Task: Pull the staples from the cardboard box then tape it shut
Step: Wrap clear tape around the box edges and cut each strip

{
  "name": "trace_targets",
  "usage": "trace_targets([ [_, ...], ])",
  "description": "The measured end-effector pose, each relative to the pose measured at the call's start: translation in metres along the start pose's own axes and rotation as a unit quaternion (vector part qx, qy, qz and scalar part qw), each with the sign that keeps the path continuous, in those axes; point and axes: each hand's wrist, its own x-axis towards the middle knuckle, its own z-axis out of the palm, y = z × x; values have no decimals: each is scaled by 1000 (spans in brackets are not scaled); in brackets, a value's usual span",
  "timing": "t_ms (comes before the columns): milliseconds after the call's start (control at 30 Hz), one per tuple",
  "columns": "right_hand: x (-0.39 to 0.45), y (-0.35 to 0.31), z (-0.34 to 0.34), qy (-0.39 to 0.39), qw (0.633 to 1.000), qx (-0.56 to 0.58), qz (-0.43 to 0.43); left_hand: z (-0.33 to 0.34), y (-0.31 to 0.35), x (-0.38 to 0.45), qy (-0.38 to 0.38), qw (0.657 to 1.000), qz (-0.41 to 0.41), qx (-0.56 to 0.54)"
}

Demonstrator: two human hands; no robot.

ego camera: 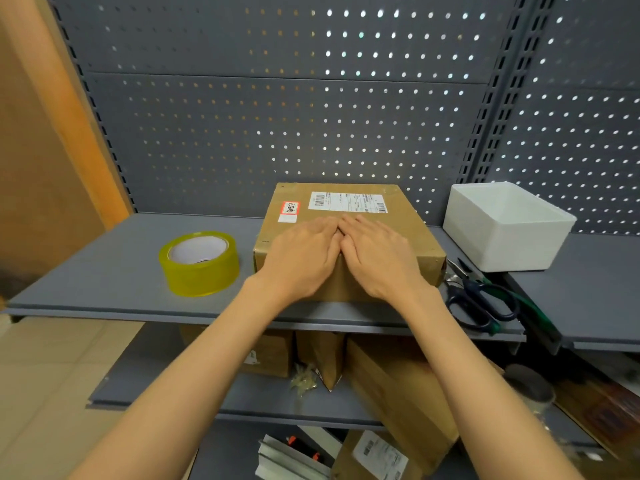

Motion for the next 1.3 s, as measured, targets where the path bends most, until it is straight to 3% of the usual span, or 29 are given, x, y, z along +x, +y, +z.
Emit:
trace_targets([
  [267,-1,-6,7,32,997,-23,65,-3,11,-2,68,983,20,170],
  [400,-1,-8,9,42,995,-7,92,-2,18,-2,25,993,-35,111],
  [467,-1,-7,10,44,995,-8,89,3,14,3,40,995,-66,59],
  [667,-7,-2,9,86,995,-2,52,8,1,-2,61,998,-21,21],
  [800,-6,-4,9,85,995,8,53,7,3,0,62,997,-34,14],
  [1067,-4,-14,11,160,983,23,90,13,4,3,89,992,-88,-5],
  [1300,-3,-11,13,111,990,21,83,13,5,3,98,990,-99,-18],
])
